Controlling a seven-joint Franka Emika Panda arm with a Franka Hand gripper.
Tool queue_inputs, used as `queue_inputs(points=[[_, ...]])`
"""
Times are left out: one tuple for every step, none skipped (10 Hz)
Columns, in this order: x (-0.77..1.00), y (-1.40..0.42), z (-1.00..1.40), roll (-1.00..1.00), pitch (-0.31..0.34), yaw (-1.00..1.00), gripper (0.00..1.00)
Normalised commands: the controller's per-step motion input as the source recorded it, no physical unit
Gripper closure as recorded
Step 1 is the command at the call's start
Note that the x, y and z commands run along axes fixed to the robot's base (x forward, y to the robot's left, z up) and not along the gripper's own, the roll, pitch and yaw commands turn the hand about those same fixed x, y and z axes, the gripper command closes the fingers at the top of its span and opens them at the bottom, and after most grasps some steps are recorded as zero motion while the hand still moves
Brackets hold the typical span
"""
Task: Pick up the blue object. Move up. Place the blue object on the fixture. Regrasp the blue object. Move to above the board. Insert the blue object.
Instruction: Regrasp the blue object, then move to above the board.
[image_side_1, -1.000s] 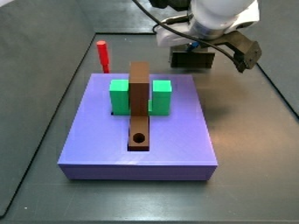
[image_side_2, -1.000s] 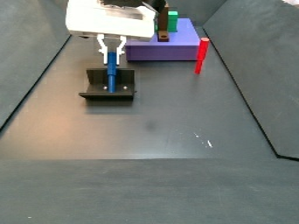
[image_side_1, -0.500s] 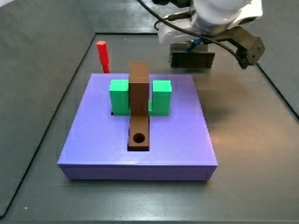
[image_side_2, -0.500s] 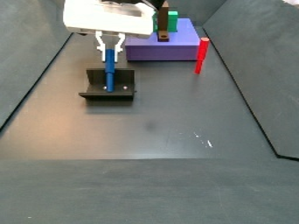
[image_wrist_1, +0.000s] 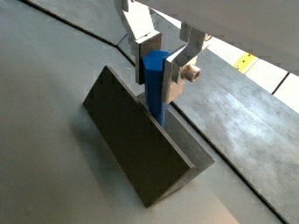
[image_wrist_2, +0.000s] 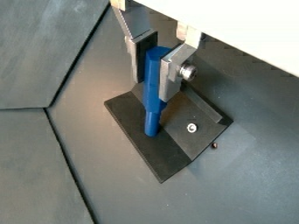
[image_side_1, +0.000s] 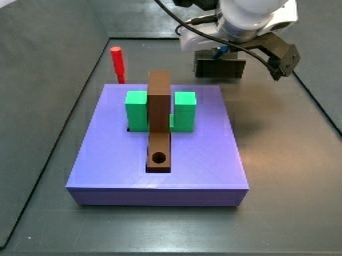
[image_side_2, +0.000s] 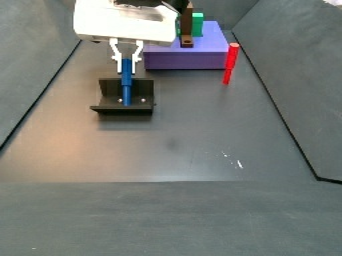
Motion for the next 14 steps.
queue_inputs(points=[[0.00,0.00,0.00,0.00,0.000,0.00,1.00],[0.00,0.00,1.40,0.00,0.000,0.00,1.00],[-0.01,-0.01,1.40,-0.05,0.015,0.05,1.00],[-0.03,-0.01,1.40,-0.11,0.007,0.04,1.00],[-0.02,0.01,1.40,-0.07,-0.019,0.03,1.00],[-0.01,-0.01,1.40,-0.03,0.010,0.02,1.00],[-0.01,-0.02,1.40,-0.01,0.018,0.00,1.00],[0.01,-0.02,1.40,-0.01,0.029,0.00,1.00],[0.02,-0.03,0.79,-0.01,0.052,0.00,1.00],[0.03,-0.02,0.41,0.00,0.069,0.00,1.00],[0.05,-0.02,0.20,0.01,0.081,0.01,1.00],[-0.90,-1.40,0.29,-1.00,0.128,-0.30,1.00],[-0.94,-1.40,0.29,-1.00,0.122,-0.29,1.00],[-0.98,-1.40,0.30,-1.00,0.115,-0.28,1.00]])
